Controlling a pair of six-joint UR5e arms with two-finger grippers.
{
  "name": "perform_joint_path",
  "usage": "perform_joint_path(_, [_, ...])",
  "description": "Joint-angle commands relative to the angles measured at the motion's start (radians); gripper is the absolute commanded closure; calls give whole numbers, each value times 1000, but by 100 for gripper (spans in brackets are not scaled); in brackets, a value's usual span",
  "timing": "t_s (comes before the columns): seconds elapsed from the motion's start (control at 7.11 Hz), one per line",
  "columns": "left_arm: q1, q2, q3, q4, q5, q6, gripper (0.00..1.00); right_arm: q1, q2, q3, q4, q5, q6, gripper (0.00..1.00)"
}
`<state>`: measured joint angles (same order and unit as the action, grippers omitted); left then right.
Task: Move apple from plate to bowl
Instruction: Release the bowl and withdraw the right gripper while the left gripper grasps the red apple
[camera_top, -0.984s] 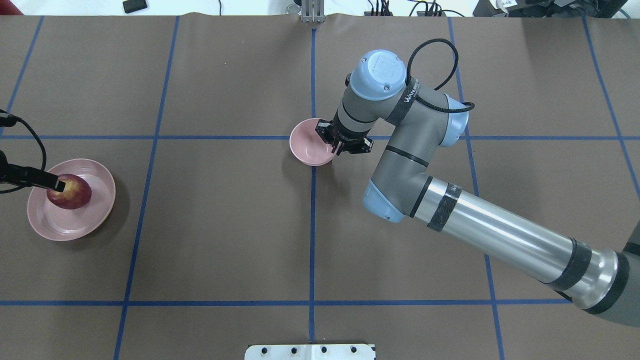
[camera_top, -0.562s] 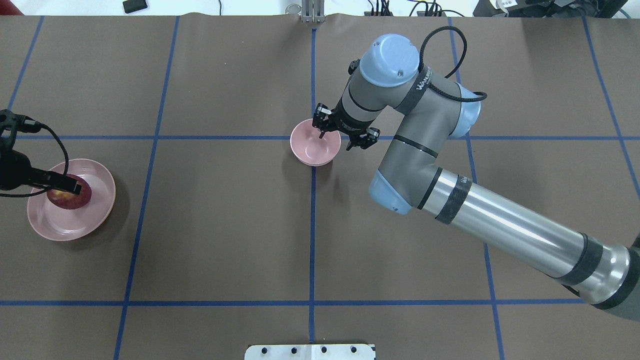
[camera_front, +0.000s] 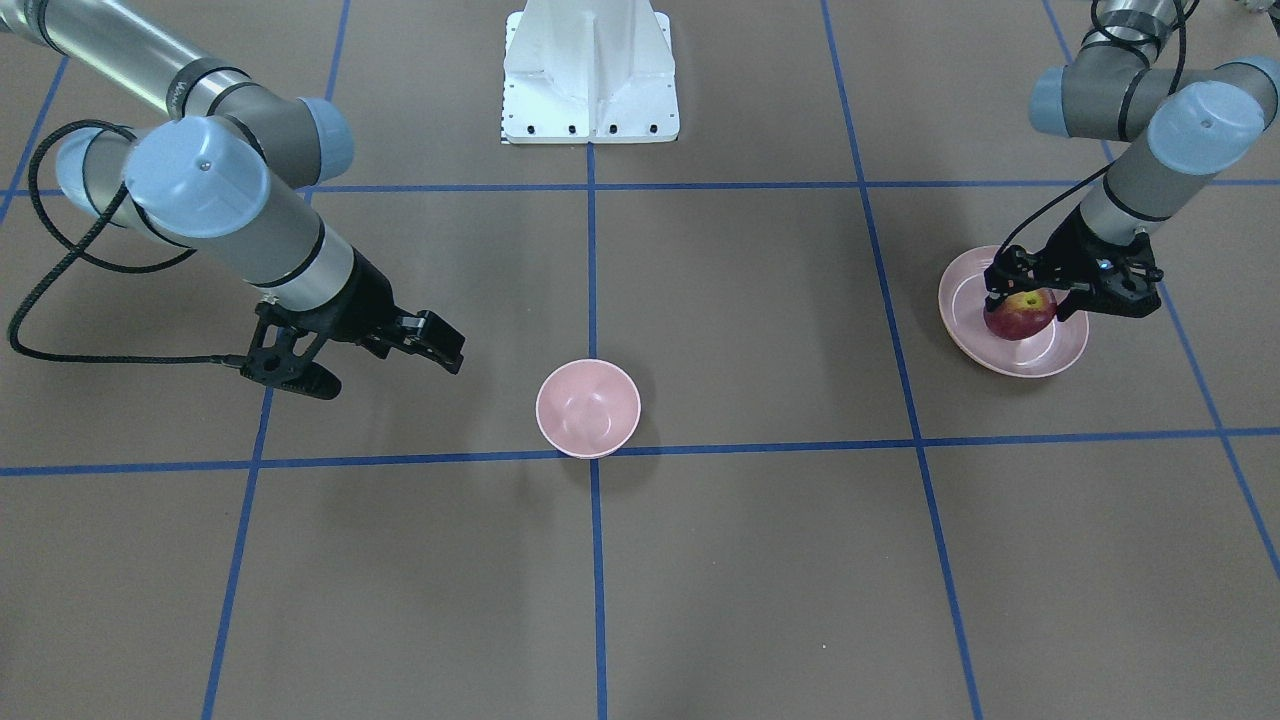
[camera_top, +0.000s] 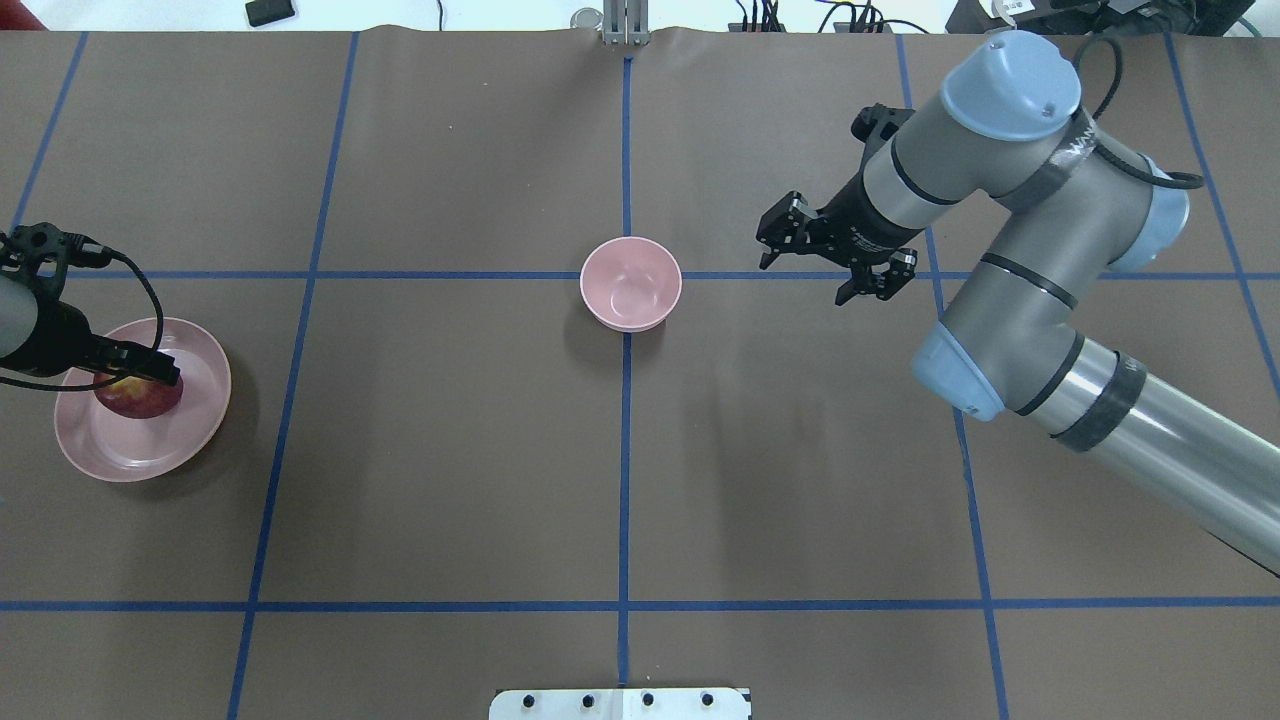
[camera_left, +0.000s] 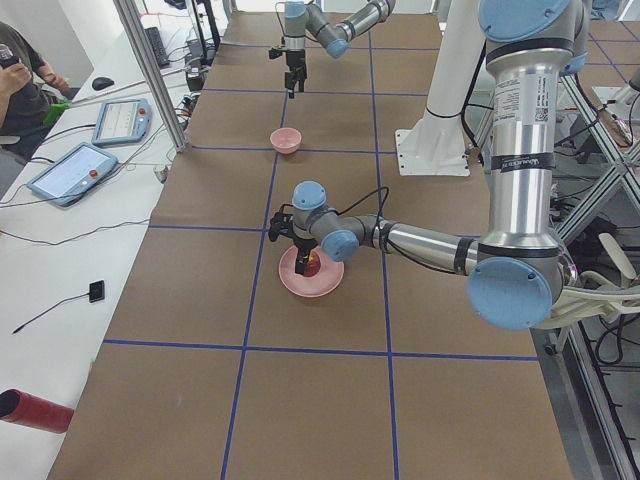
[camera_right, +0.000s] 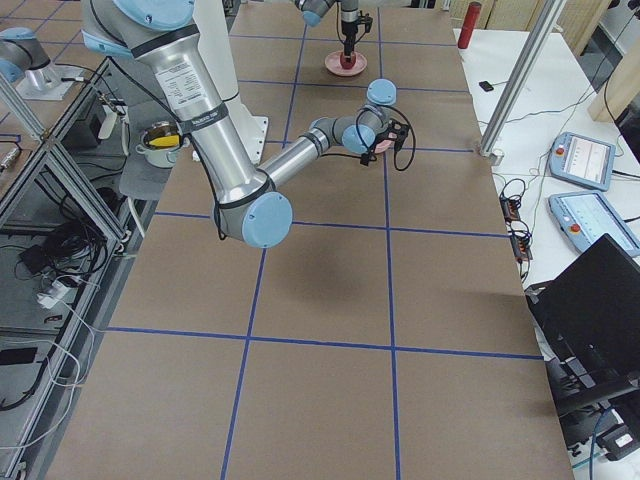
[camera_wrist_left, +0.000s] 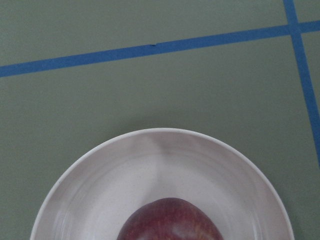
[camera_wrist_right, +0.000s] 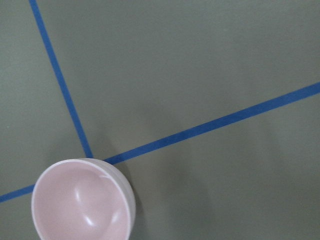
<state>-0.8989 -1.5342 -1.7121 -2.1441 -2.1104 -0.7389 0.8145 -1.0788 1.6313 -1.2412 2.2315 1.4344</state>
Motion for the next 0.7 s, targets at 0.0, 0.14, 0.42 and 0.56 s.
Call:
perform_joint_path(0.0, [3, 12, 3, -35, 3, 1, 35, 23, -62, 21, -1, 4, -31, 0])
perform_joint_path(0.14, [3, 14, -1, -40, 3, -8, 78, 31, -84, 22, 0, 4, -72, 0])
perform_joint_path(0.42, [2, -1, -65, -5, -105, -11, 100, 98, -207, 62, -1, 4, -232, 0])
perform_joint_path(0.56, [-11, -30, -125, 47, -174, -22, 100, 145, -283, 68, -1, 4, -370, 0])
